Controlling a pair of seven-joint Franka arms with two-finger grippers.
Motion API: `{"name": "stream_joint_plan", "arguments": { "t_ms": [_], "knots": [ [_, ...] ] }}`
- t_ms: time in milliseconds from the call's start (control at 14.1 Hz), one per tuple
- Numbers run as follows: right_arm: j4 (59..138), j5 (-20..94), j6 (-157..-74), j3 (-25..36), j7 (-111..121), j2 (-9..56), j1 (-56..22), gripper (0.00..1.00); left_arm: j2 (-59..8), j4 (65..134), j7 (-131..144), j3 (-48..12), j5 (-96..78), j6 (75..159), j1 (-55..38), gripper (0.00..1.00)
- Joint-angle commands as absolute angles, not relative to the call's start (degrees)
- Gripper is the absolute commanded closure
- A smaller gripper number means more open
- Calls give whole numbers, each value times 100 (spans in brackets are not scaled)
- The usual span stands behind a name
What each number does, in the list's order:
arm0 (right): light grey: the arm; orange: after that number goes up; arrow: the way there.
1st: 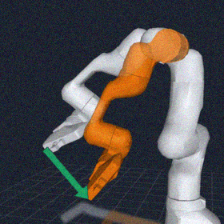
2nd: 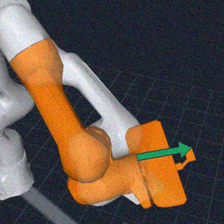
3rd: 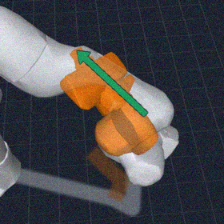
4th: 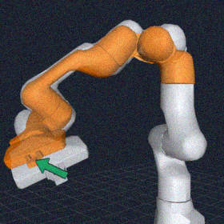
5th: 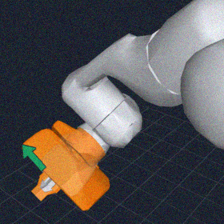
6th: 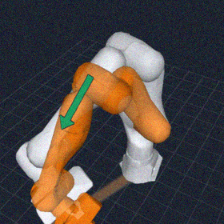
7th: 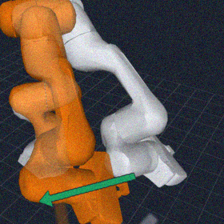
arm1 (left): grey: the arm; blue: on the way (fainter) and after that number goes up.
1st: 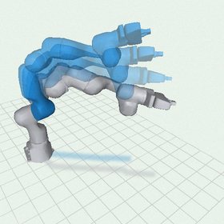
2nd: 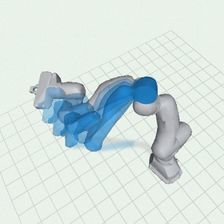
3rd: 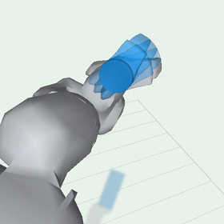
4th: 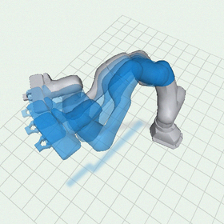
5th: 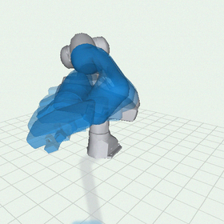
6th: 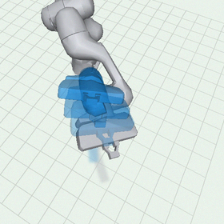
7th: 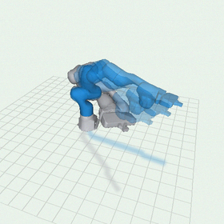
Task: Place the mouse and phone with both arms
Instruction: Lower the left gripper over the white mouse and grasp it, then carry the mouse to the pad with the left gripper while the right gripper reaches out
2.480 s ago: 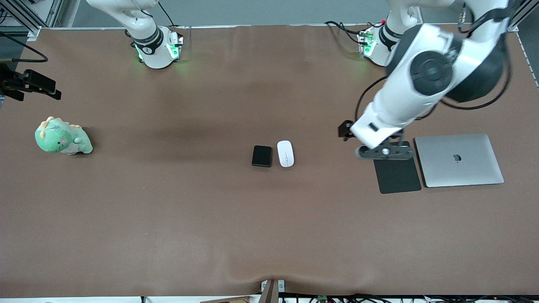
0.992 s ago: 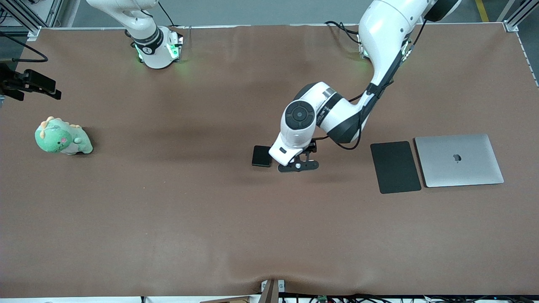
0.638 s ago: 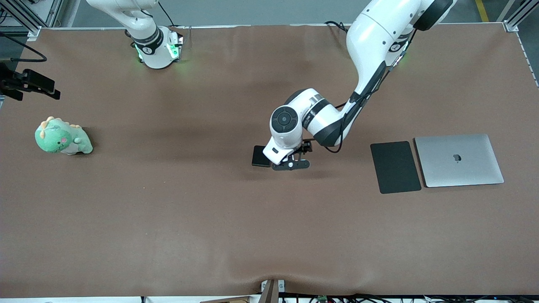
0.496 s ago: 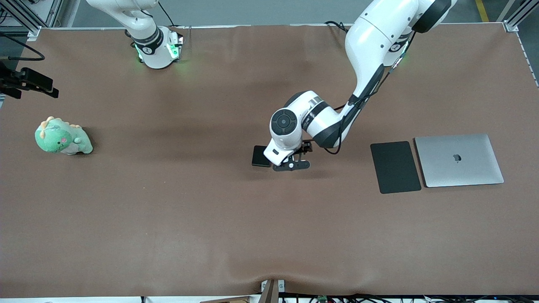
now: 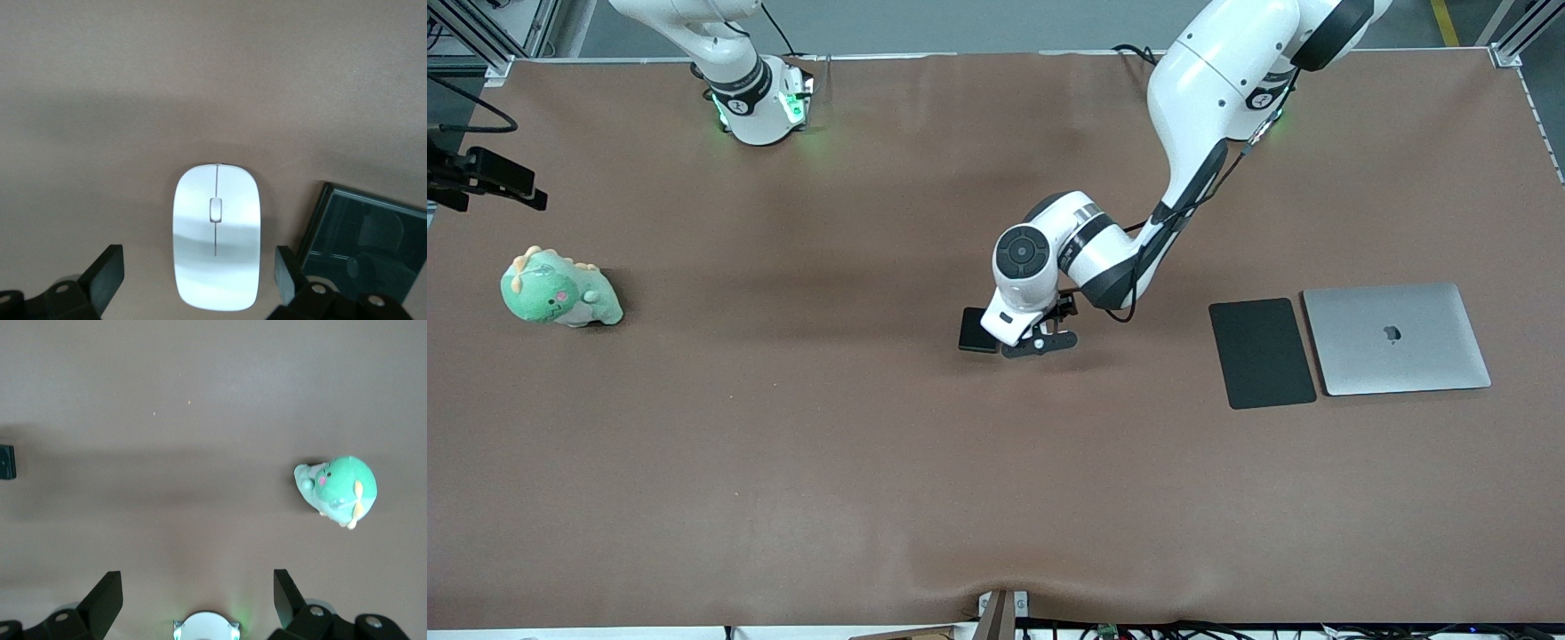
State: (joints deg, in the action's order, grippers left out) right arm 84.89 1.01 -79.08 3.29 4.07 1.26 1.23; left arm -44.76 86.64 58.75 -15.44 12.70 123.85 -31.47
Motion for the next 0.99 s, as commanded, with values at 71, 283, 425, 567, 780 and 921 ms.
{"name": "stream_joint_plan", "arguments": {
  "t_ms": [71,283,425,567,780,921],
  "knots": [
    [8157,97,-8279,272,378,615,-61,0,-4473,8754,6029,-1494,1389,12551,-3190,0],
    [7955,184,-8533,272,369,887,-166,0,-4588,8754,6090,-1494,1389,12744,-3191,0],
    [7937,281,-8744,272,343,1019,-219,0,-4605,8754,6187,-1494,1397,12753,-3225,0],
    [7937,308,-8771,272,343,1107,-246,0,-4640,8763,6196,-1494,1397,12753,-3243,0],
    [7937,307,-9060,272,343,1475,-474,0,-4641,8833,6257,-1494,1397,12753,-3278,6],
    [7937,308,-9298,272,343,1792,-649,0,-4658,8833,6442,-1494,1406,12753,-3304,14]
  ]
}}
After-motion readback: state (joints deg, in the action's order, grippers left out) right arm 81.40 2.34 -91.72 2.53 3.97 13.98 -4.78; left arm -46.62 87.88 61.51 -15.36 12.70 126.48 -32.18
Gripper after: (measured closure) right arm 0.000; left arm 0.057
